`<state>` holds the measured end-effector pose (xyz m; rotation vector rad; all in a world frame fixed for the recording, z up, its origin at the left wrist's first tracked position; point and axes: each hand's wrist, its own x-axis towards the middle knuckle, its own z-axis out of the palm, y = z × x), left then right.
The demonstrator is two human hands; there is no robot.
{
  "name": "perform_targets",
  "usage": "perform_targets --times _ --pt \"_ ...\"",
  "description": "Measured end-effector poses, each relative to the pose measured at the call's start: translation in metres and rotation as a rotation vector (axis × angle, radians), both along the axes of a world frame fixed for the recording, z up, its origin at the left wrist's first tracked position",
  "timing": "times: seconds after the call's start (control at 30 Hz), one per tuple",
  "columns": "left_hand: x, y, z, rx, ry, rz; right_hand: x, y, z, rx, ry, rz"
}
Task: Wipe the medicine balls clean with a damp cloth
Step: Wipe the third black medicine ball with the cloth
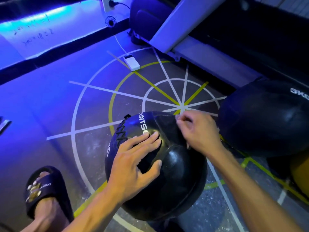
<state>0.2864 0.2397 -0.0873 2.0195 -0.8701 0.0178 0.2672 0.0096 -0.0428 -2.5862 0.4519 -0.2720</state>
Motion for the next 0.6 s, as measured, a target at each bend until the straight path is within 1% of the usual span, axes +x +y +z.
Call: perform_targets --times 0.03,0.07,0.1,0.13,0.23,0.3,0.37,0.5,0.53,0.6 --pt "-0.001 0.0 0.0 0.005 -0.008 -0.001 -0.002 0.014 0.002 -0.005 -0.046 0.082" --pt "0.0 0.0 -0.001 0.014 -0.013 -0.006 -0.003 0.02 0.003 0.012 -0.077 0.12" --pt "0.0 0.001 -0.001 0.019 -0.013 -0.009 -0.001 0.018 0.003 0.069 -0.073 0.108" --pt "0.0 0.002 -0.002 0.021 -0.006 -0.012 0.001 0.01 0.001 0.134 -0.037 0.046" --pt "-0.001 0.0 -0.003 0.025 -0.013 -0.011 0.005 -0.023 -0.002 0.184 0.147 -0.133" --pt "-0.002 -0.005 -0.004 0.019 -0.026 -0.004 0.006 -0.027 0.004 0.216 0.224 -0.155" --pt "-0.004 -0.01 -0.003 0.018 -0.035 0.006 0.014 -0.009 0.01 0.185 0.22 -0.095" --pt "-0.005 -0.011 -0.005 0.032 -0.061 -0.003 0.039 0.033 0.012 0.015 0.093 0.13" --pt "-0.004 -0.01 -0.006 0.038 -0.055 -0.008 0.044 0.029 0.01 0.023 0.106 0.121" --pt "-0.001 -0.007 -0.006 0.042 -0.038 -0.015 0.049 0.005 0.009 0.077 0.196 0.02"
